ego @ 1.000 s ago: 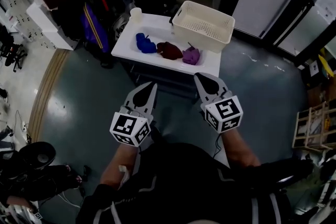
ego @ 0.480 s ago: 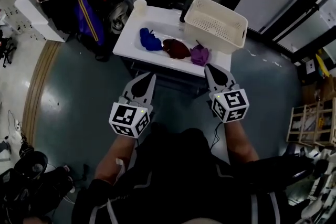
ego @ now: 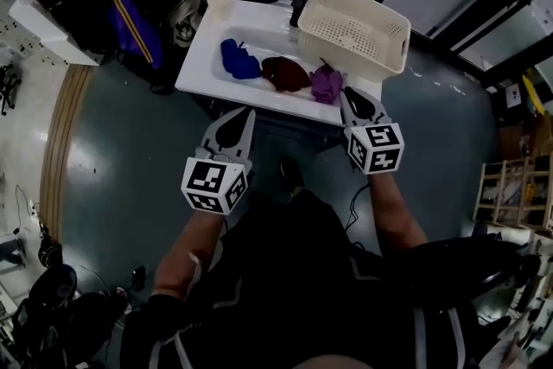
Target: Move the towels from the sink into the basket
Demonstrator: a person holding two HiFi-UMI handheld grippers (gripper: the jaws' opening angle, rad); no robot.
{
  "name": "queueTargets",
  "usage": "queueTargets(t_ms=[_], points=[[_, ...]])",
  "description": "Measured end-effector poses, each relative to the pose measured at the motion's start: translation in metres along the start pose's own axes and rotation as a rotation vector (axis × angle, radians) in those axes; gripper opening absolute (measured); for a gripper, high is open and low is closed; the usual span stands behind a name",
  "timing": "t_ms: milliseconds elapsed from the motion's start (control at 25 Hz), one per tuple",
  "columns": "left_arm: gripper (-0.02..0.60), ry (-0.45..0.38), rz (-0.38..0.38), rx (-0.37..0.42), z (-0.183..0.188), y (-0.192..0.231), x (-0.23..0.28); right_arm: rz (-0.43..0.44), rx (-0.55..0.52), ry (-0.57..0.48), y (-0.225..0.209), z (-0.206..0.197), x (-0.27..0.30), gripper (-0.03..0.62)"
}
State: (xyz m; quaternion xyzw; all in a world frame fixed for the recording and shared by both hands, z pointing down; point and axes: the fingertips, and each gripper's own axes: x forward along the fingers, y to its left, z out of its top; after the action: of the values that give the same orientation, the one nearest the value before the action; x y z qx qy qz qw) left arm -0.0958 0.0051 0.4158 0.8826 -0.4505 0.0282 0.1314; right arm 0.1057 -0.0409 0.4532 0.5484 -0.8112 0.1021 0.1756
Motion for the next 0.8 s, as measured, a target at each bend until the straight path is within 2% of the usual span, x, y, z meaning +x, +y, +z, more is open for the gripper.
queueTargets(t_ms=[80, 240, 800], points=[[0.005, 0.012, 0.013, 0.001, 0.001, 0.003, 0.015, 0.008, 0.001, 0.035, -0.011, -0.008, 0.014, 0.108], [0.005, 0.039, 0.013, -0.008, -0.003, 0.004, 0.044, 0.028, -0.005, 0.101, -0.031, -0.026, 0.040, 0.130], [0.005, 0.199, 0.040, -0.045, -0.054, 0.023, 0.139, 0.130, 0.005, 0.410, -0.062, -0.130, 0.142, 0.310]])
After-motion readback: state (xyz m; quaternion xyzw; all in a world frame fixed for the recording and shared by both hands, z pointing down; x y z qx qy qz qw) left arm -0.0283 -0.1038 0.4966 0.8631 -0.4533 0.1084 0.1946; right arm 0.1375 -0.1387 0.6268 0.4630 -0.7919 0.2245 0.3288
